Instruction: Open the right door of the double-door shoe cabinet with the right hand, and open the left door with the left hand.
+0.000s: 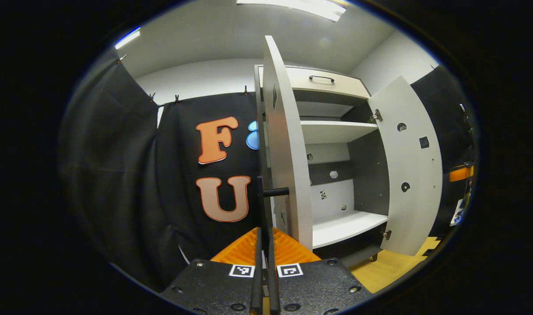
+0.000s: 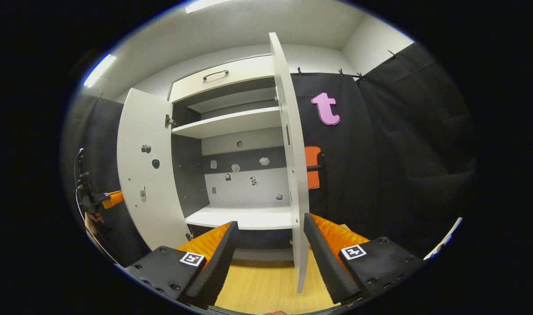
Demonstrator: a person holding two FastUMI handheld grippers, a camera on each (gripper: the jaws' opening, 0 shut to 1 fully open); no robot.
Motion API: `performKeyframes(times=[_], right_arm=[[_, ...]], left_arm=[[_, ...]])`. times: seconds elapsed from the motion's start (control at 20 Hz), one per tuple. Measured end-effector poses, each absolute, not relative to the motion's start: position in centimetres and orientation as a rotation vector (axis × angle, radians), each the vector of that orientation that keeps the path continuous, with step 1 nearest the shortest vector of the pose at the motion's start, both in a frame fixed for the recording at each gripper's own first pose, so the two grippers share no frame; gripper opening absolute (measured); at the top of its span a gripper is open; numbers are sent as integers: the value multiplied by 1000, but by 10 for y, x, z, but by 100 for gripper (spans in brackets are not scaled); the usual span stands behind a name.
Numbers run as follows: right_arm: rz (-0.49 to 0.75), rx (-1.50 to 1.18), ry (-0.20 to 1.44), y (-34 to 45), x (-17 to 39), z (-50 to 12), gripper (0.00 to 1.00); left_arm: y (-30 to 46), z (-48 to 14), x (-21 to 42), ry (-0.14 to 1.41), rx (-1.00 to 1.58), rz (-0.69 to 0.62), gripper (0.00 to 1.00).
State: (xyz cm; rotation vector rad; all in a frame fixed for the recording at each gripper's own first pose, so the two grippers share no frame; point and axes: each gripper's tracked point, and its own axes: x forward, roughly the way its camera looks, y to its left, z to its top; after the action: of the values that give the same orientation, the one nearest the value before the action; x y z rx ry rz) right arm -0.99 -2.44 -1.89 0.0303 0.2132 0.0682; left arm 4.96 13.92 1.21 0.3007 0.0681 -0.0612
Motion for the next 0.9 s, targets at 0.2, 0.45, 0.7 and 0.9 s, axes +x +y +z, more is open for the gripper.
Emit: performKeyframes(times=[0.2,0.45,0.7,0.9], right_arm=[[81,20,227,-17,-9,-18,87],[80,16,219,-5,-9,-15,87],[95,-2,164,9,-18,2,87],[50,-21,132,5,-26,9,97]], left_arm=[[129,23,1,71,255,66,5],[67,21,-29,69,146,26,5],[17,8,-28,118,108,-37,2],[-4,7,-27,95,169,-50,31]])
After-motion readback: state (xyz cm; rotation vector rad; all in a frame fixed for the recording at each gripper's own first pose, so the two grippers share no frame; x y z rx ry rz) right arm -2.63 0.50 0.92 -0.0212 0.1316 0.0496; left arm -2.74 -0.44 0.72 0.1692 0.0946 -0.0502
